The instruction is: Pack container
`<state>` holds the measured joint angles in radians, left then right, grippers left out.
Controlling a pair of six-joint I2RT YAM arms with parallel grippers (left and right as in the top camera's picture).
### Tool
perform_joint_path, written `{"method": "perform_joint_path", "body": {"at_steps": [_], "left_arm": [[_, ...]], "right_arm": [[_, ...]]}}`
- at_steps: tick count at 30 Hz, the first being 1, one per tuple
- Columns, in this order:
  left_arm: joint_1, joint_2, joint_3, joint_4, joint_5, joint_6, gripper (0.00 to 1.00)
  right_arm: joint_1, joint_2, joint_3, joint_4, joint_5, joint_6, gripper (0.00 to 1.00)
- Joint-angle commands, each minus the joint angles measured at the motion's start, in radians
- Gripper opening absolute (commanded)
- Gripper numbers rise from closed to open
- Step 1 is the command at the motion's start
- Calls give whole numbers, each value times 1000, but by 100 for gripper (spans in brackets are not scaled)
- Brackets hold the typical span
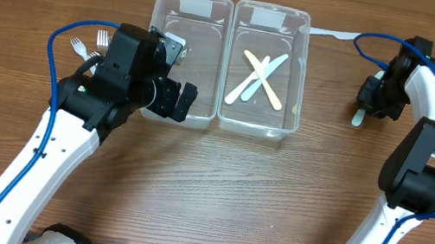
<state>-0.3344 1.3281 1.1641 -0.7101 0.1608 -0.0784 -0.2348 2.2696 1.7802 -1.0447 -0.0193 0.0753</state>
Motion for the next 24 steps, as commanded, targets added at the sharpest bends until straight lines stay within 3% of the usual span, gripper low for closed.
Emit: {"method": "perform_joint_path", "body": {"at_steps": [1,10,12,14,17,24], "left_arm": [[-8,11,28,4,15,-14,100],[-8,11,28,4,15,-15,100],[-8,11,28,4,15,-15,100],[-8,11,28,4,15,-15,100],[-8,11,28,4,15,-15,100],[-8,11,28,4,16,-15,100]], "right_arm": [[12,-33,-5,-2,-5,23,9],[24,-115,-8,18,-5,23,17],[23,-115,-9,29,-5,23,24],[23,-115,-9,51,-4,23,48],[22,-115,-9,121,-4,23,64],[17,-115,-10,231,0,23,68]]}}
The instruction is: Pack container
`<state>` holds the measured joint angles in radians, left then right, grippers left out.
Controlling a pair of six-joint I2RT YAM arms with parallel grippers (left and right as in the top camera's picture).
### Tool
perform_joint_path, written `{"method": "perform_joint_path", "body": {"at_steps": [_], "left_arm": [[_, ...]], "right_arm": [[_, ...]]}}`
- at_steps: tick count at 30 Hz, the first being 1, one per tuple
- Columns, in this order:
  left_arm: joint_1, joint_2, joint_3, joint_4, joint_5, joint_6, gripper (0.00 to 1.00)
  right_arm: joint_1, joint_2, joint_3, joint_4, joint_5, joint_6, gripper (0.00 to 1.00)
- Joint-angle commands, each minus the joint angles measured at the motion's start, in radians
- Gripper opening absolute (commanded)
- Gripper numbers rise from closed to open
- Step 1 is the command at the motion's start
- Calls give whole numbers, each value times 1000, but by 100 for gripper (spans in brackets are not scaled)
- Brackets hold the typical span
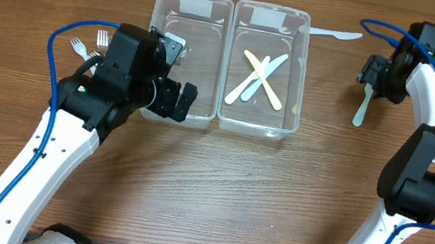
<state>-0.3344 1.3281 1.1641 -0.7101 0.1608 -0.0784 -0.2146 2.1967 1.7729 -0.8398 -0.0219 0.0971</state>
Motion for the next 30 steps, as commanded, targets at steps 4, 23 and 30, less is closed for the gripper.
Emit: {"method": "perform_joint_path", "body": {"at_steps": [4,23,30], "left_arm": [[-8,11,28,4,15,-14,100],[-8,11,28,4,15,-15,100],[-8,11,28,4,16,-15,100]], "right_arm": [[-3,-21,-6,40,2,1,68],[-5,101,-6,-23,29,1,59],[-5,117,-7,-47,28,2,38]]}}
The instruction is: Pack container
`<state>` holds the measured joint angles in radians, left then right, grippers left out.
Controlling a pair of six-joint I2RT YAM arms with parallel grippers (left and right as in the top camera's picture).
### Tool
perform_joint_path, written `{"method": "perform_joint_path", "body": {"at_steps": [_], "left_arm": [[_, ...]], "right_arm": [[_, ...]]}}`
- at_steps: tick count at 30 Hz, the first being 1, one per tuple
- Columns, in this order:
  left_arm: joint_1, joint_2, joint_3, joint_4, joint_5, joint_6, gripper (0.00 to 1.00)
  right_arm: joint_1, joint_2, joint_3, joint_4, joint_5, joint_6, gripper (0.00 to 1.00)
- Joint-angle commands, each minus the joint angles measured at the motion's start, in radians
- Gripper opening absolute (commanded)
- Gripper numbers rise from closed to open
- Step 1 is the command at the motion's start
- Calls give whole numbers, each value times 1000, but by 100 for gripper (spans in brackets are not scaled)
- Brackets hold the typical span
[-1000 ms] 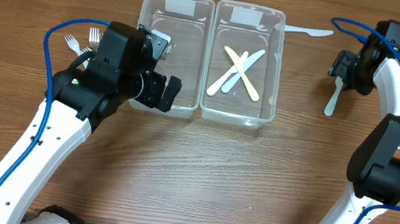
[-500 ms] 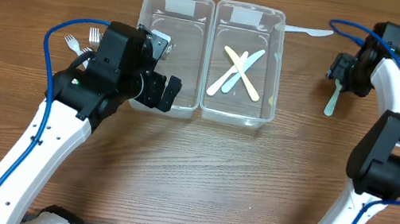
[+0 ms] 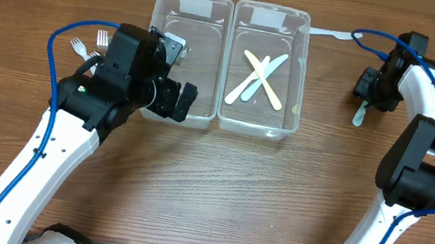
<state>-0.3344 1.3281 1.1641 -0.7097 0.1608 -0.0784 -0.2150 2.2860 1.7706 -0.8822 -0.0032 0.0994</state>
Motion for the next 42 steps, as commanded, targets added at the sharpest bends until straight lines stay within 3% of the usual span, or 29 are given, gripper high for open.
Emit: {"method": "perform_joint_path", "body": {"at_steps": [1,4,9,19,26,36,39,42], "left_arm": [[-8,11,28,3,15,-15,100],[-8,11,28,4,15,-14,100],[-8,11,28,4,15,-15,100],[-8,11,28,4,15,-15,100],[-8,11,28,4,16,-14,100],[-8,11,28,3,16,-15,100],[-8,11,28,3,15,-15,100],[-8,11,28,4,15,-15,100]], "right_arm": [[-5,28,-5,-11,10,2,34],[-5,28,-5,-31,10,6,21],[-5,28,-5,-82,-6,6,13],[-2,3,-2,-135,-25,10,7],[26,-129,-2,-123,-41,8,7],[97,-304,-2,-116,-30,6,8],[101,-319,-2,-116,18,6,26],[77,-294,-3,-115,28,9,33]]}}
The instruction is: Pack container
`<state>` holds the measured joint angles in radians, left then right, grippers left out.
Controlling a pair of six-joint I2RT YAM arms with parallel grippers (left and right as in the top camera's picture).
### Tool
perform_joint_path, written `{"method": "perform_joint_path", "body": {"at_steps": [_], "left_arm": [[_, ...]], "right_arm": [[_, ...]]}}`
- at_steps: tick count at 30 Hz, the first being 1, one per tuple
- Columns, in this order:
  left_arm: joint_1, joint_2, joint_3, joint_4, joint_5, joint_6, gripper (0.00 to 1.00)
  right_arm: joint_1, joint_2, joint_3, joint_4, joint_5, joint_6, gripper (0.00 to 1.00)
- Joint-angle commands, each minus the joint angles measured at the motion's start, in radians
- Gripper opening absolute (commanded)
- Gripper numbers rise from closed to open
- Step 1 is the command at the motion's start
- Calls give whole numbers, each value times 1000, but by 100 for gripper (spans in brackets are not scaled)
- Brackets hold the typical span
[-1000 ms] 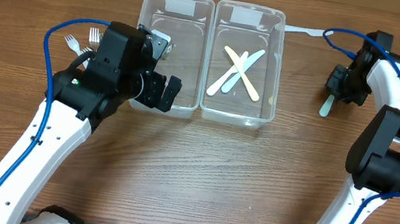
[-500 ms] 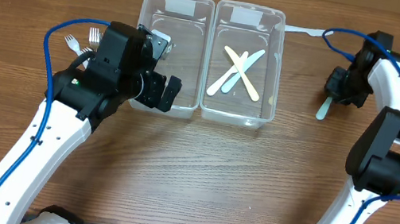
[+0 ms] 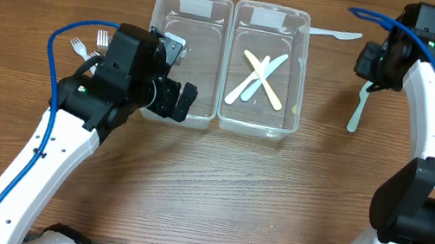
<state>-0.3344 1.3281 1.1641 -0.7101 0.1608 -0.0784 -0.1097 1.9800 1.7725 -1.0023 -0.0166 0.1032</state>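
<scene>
Two clear containers stand side by side, the left one point(image 3: 193, 13) bare inside and the right one point(image 3: 256, 115) holding crossed pale utensils point(image 3: 257, 77). To the right of them my right gripper point(image 3: 368, 80) is shut on the top of a pale green utensil point(image 3: 356, 113), which hangs down from it over the table. My left gripper point(image 3: 179, 98) stands open at the front of the left container with nothing between its fingers.
A white knife point(image 3: 336, 35) lies on the table behind the right container. Two white forks point(image 3: 90, 42) lie left of the containers, partly hidden by my left arm. The blue cables loop over both arms.
My right gripper has moved toward the back of the table with the pale green utensil, which now shows at greater length below it. The left arm has not moved.
My right gripper was low on the pale green utensil right of the containers. Then it stood farther back with the utensil, then nearer and lower again, and now it holds the utensil farther back. The left arm and both containers stayed as they were.
</scene>
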Motion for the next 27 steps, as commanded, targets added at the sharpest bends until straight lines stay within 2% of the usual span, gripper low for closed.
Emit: {"method": "perform_joint_path", "body": {"at_steps": [1,10,14,18,27], "left_arm": [[-8,11,28,4,16,-15,100],[-8,11,28,4,16,-15,100],[-8,11,28,4,16,-14,100],[-8,11,28,4,15,-14,100],[-8,11,28,4,15,-14,100]], "right_arm": [[-39,27,-5,5,42,5,34],[-69,190,-6,-62,31,5,34],[-73,190,-14,-35,46,5,49],[-89,190,-47,1,53,4,56],[-95,190,-166,82,53,2,55]]}}
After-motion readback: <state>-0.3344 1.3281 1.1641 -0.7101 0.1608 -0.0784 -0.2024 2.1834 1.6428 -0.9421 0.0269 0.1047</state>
